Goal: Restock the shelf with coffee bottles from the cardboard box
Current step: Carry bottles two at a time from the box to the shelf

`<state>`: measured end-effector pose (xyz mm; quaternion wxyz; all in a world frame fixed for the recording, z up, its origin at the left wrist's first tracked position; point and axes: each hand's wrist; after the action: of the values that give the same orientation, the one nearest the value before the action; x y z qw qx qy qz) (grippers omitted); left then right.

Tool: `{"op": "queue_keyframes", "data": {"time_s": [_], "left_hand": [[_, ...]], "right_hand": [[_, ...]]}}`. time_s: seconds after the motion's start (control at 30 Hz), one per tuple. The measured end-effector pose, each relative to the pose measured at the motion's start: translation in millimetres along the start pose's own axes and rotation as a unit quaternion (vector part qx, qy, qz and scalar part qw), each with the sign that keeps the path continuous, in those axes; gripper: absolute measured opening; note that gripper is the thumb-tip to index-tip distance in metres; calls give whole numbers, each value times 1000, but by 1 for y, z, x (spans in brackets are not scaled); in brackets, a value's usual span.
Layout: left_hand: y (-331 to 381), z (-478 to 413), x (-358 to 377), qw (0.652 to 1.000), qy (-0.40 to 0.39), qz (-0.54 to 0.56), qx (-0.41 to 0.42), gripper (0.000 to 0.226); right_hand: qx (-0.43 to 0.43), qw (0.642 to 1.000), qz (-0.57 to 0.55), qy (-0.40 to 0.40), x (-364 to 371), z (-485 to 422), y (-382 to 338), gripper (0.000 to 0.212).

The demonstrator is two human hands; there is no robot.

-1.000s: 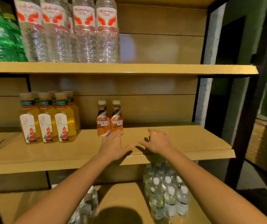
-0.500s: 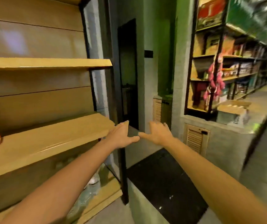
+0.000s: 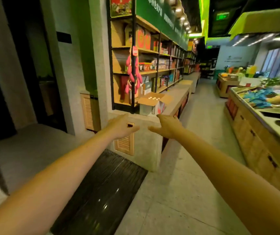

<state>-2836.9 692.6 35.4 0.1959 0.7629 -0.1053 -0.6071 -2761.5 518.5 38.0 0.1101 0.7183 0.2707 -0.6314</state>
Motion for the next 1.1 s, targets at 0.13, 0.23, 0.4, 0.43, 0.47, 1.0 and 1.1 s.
{"op": "queue_keyframes", "data": {"time_s": [0.13,0.23,0.4,0.43,0.47,1.0,1.1], "left_hand": [[64,-55,43,999,-12,24,22,55],[96,-102,77,1000,-1,4,31,63],[121,-191,125,996,-23,-43,79,63],[122,-212,134,995,-30,-53,85,62],[124,-234,143,993,-38,-63,89,62],[126,-611,226,987,-67,-96,111,62],[120,-671,247,989,-80,-73,102,80]], "right_hand": [[41,999,5,9,-8,-14,85,71],[74,997,-1,12,-12,-29,137,72],[106,994,28,3,-6,-78,207,68],[110,993,35,1,-3,-92,218,66],[115,993,41,-1,0,-108,230,65],[127,991,46,23,30,-434,417,61],[113,993,37,12,41,-492,451,60]]}}
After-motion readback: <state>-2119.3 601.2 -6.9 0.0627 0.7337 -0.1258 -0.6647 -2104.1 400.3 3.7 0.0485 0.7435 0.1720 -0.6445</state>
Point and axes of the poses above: each hand's wrist, its own z-axis away from the middle knuckle, its own x-axis out of the palm, y = z × x, and after that the axes turned 2 degrees about -z, right-handed
